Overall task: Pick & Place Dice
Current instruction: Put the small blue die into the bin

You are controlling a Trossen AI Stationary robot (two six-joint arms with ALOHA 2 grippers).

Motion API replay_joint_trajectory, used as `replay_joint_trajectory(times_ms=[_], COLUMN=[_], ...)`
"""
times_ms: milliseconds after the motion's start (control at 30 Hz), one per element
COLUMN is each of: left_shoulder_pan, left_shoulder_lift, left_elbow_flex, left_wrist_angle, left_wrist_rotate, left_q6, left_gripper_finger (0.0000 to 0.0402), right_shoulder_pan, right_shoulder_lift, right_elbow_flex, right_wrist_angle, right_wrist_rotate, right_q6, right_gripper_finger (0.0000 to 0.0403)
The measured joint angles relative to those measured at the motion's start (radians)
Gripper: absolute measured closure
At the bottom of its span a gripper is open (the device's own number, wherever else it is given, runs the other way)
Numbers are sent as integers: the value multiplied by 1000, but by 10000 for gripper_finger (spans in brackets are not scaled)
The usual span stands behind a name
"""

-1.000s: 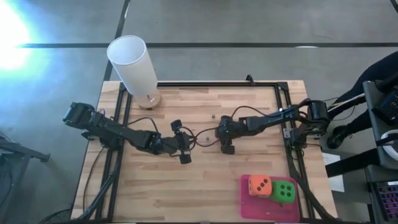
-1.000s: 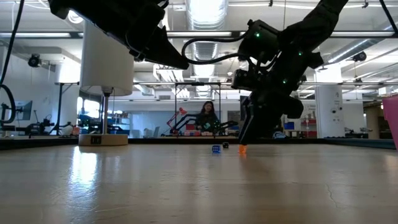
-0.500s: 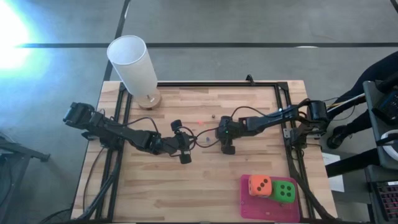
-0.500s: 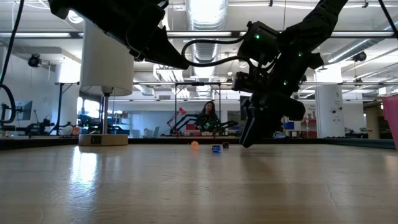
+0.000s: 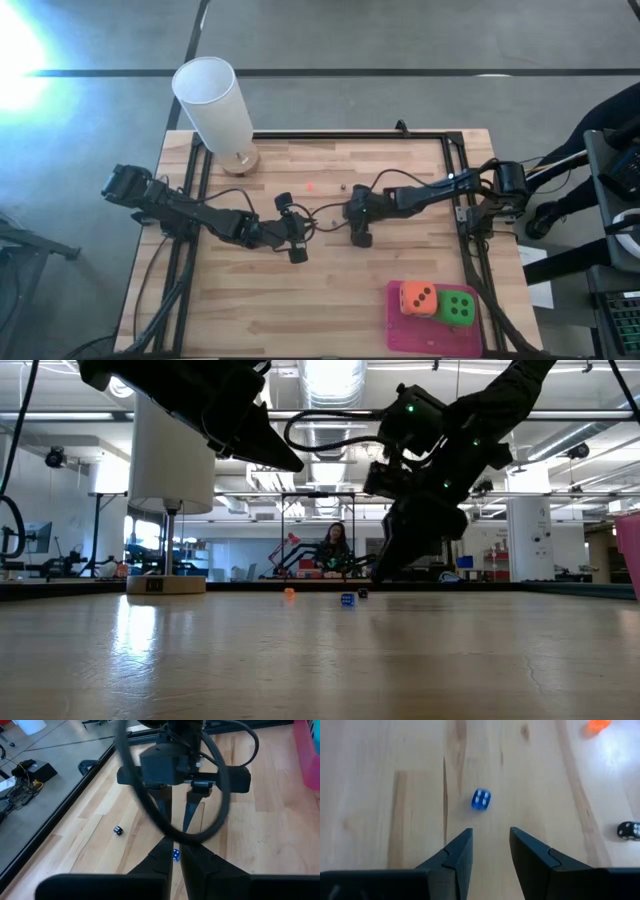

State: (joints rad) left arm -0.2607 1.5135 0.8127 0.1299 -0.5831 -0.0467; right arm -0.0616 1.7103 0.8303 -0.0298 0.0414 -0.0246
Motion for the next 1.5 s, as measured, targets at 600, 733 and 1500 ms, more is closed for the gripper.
replay_joint_trajectory(times_ms=[600,733,1500], left_shoulder_pan=[0,0,0], left_shoulder_lift=[0,0,0], left_elbow_flex=[0,0,0], left_wrist_angle=[0,0,-1], left_wrist_rotate=[0,0,1], left_q6=[2,2,-2], left_gripper_finger=[366,366,366], right_shoulder_pan=[11,20,13], right_shoulder_lift=[5,24,153], right_elbow_flex=[0,0,17], right_wrist_angle=[98,150,229], right_wrist_rotate=[3,4,14], right_q6=[57,56,48], right_gripper_finger=[250,235,239])
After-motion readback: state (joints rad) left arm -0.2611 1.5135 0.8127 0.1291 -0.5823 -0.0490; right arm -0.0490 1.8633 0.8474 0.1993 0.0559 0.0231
